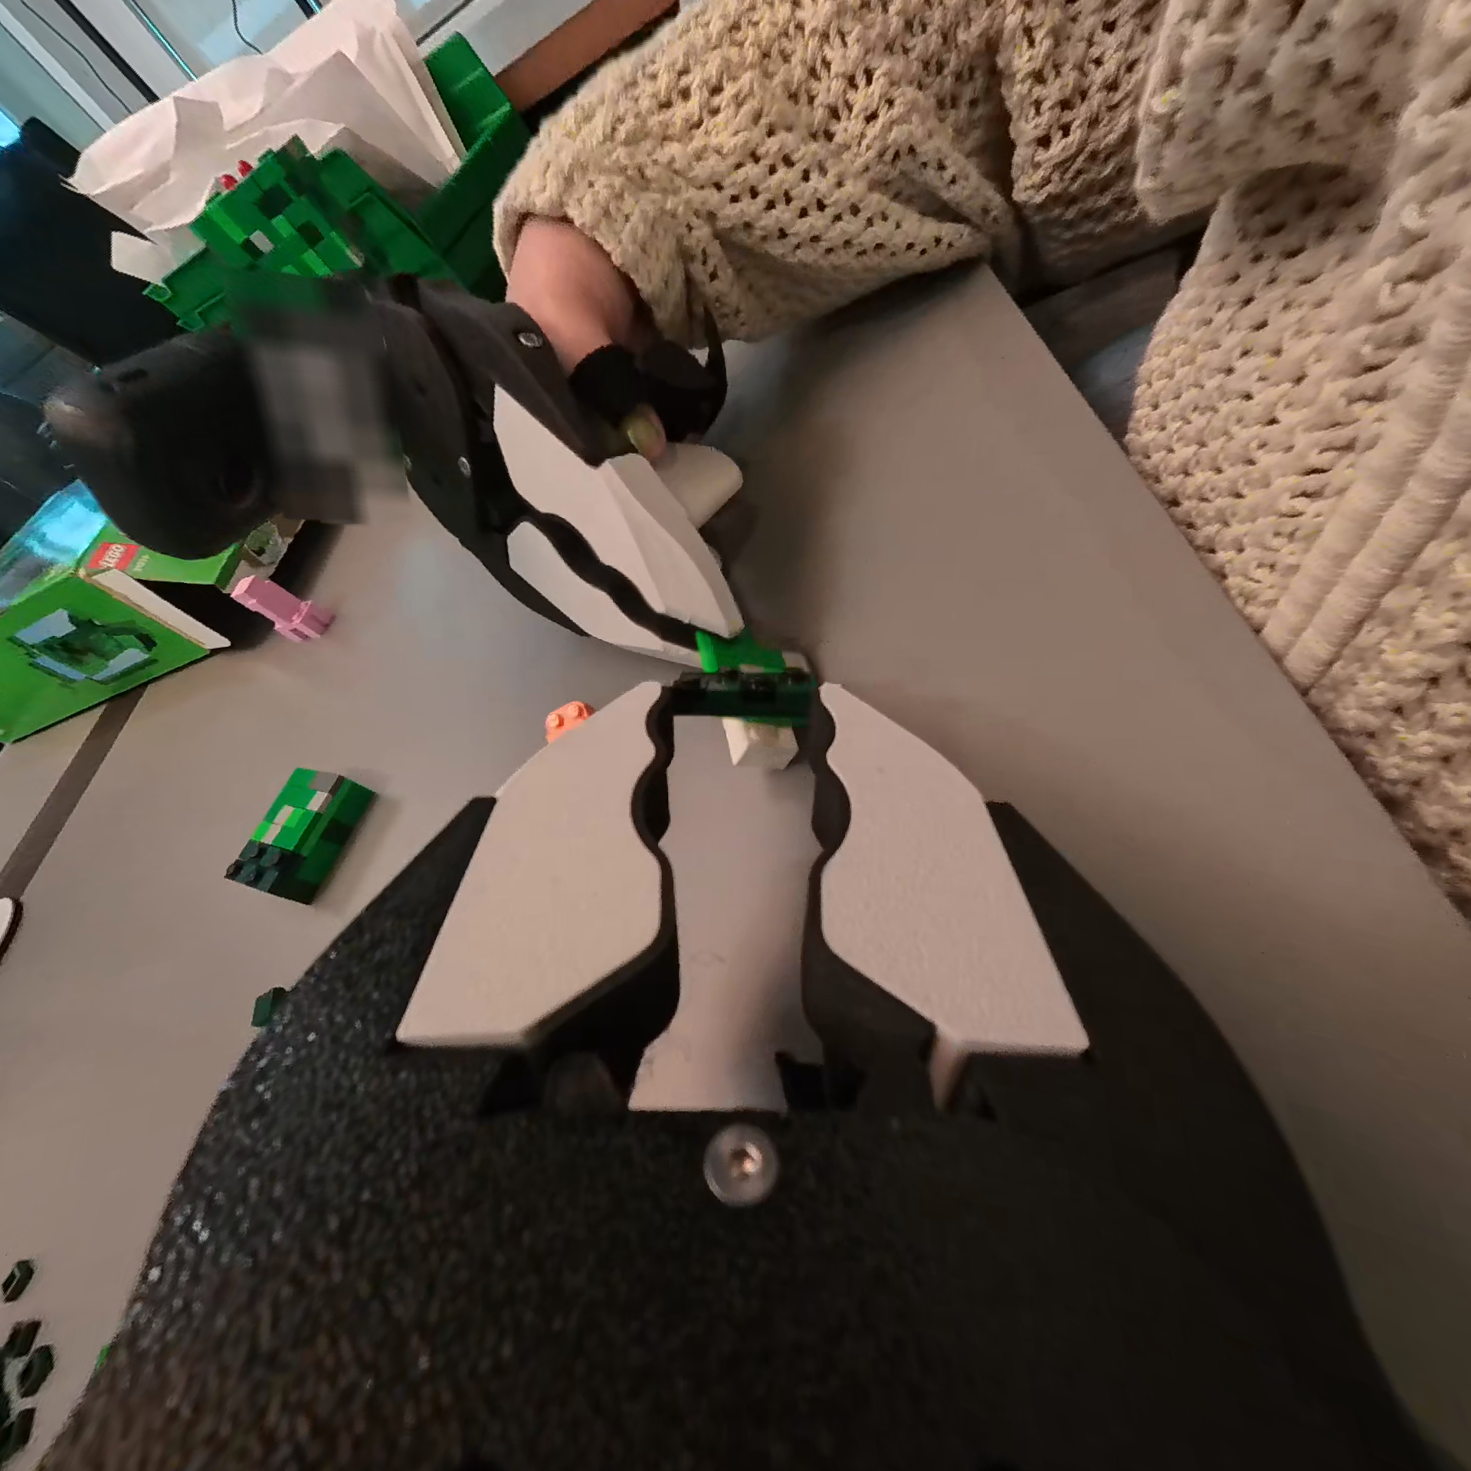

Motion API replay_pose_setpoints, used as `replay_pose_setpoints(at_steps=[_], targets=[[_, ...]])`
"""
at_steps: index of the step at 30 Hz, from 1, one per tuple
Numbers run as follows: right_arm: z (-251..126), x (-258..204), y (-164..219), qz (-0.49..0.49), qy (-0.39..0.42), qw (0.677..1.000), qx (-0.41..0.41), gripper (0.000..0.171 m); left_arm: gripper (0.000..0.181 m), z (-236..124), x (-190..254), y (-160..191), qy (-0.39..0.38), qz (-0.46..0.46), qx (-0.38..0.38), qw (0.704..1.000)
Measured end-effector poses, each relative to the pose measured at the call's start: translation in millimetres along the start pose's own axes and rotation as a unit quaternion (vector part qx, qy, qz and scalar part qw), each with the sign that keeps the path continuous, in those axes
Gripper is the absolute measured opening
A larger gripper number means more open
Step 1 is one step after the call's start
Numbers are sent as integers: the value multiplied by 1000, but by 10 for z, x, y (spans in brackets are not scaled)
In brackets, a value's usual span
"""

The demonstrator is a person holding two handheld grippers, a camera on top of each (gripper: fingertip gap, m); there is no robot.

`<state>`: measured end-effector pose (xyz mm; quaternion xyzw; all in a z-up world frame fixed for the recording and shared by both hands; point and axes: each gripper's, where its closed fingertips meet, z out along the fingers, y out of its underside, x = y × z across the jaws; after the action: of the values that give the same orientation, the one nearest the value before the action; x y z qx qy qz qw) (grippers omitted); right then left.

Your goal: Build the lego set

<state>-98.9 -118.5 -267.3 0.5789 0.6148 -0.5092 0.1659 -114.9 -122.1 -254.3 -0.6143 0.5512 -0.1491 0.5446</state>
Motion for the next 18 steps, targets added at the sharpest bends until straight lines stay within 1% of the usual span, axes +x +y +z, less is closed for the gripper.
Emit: replay_pose_setpoints(at_steps=[3,7,11,13,15,18], targets=[[-2,6,-6,4,11,1000,-6,14,33,3,3,22,3,1,-9,1000],[-20,36,-9,-2,32,999,-7,19,33,-27,-17,5,-7,-3,-8,1000],[-94,109,-56,-34,79,996,12,26,33,-69,-49,-7,-23,-11,-7,1000],[-125,86,-107,-83,94,991,36,29,33,-96,-68,-10,-32,-14,-7,999],[-143,5,-159,-151,116,979,69,34,33,-129,-95,-18,-45,-23,-7,999],[-121,-55,-146,-251,192,946,78,34,33,-192,-142,-31,-70,-38,-7,997]])
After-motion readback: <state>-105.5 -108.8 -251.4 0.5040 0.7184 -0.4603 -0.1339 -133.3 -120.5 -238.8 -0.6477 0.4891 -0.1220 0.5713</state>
